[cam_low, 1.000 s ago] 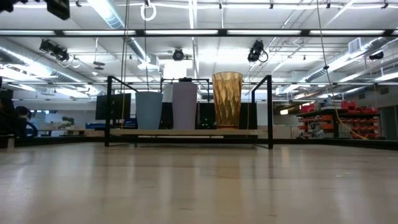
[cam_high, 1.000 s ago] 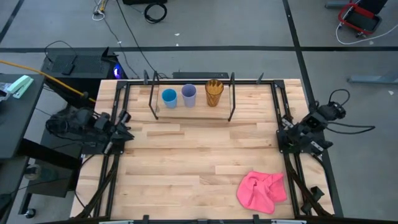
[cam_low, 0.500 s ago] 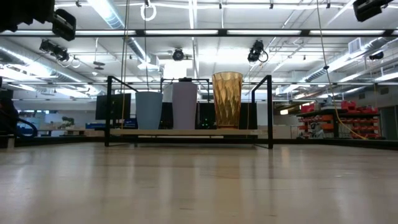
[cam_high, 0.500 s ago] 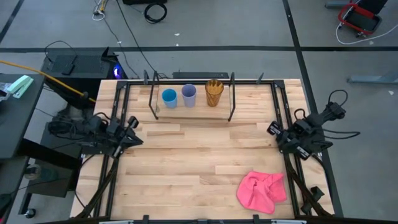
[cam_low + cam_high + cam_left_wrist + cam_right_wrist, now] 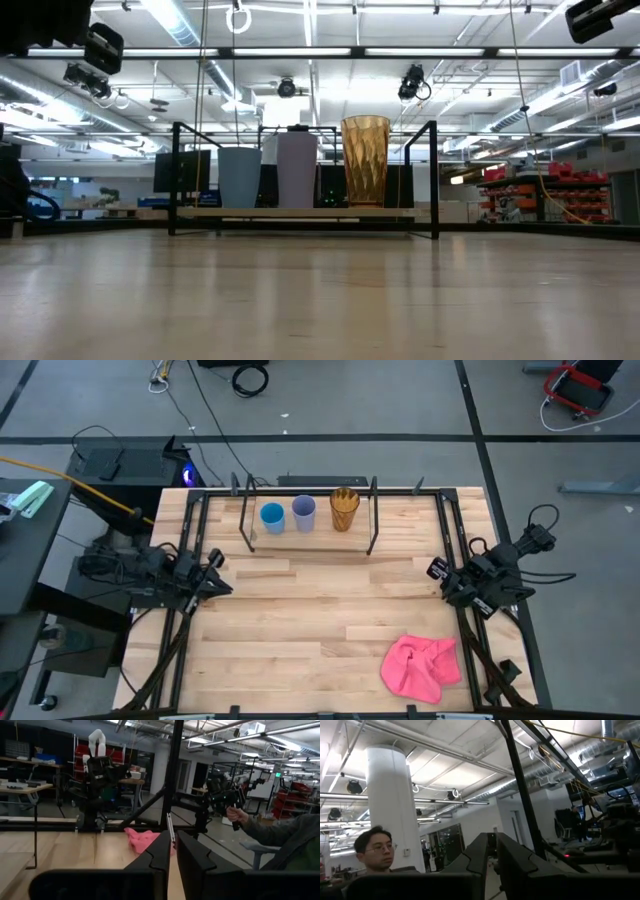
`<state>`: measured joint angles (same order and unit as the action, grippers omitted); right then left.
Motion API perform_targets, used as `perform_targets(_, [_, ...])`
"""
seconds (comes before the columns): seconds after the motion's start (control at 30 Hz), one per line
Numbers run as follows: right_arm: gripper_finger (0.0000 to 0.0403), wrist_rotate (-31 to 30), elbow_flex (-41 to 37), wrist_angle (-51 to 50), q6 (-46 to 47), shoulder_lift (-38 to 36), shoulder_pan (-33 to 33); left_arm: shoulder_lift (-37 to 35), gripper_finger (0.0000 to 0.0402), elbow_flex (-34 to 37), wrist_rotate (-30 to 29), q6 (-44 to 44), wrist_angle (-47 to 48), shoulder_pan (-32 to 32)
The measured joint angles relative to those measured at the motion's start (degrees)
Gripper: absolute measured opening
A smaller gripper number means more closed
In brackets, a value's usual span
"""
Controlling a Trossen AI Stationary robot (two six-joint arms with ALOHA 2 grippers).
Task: Stack small to large cups/mugs on shelf
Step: Return to Home Position
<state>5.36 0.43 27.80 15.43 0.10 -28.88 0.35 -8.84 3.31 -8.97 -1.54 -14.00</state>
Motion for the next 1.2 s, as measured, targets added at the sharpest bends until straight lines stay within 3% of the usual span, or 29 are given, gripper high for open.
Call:
perform_targets(0.33, [0.0050, 0.0, 0.0, -0.5, 0.0, 0.0, 0.0, 0.0, 0.0028, 6.4, 0.0, -0.4, -7.6, 0.1])
perform_targets(0.63, [0.0050, -2.8, 0.0, -3.0, -0.4, 0.0, 0.0, 0.0, 0.0038, 8.3, -0.6, -0.3, -6.9, 0.1])
perform_targets(0.8, [0.0050, -3.5, 0.0, -4.8, -5.9, 0.0, 0.0, 0.0, 0.0040, 8.3, -0.7, 2.1, -6.9, 0.1])
perform_targets(0.93, [0.0050, -9.2, 0.0, -9.0, -9.8, 0.0, 1.5, 0.0, 0.0034, 8.3, -1.6, 9.3, -3.8, 0.1])
perform_targets(1.07, [0.0050, -16.5, 0.0, -15.5, -10.1, 0.0, 5.4, 0.3, 0.0029, 8.3, -7.8, 14.4, -0.2, 0.3])
perform_targets(1.2, [0.0050, -18.4, 0.0, -22.4, -9.4, 0.0, 9.7, 2.0, 0.0028, 8.3, -8.9, 18.6, -0.2, 2.0])
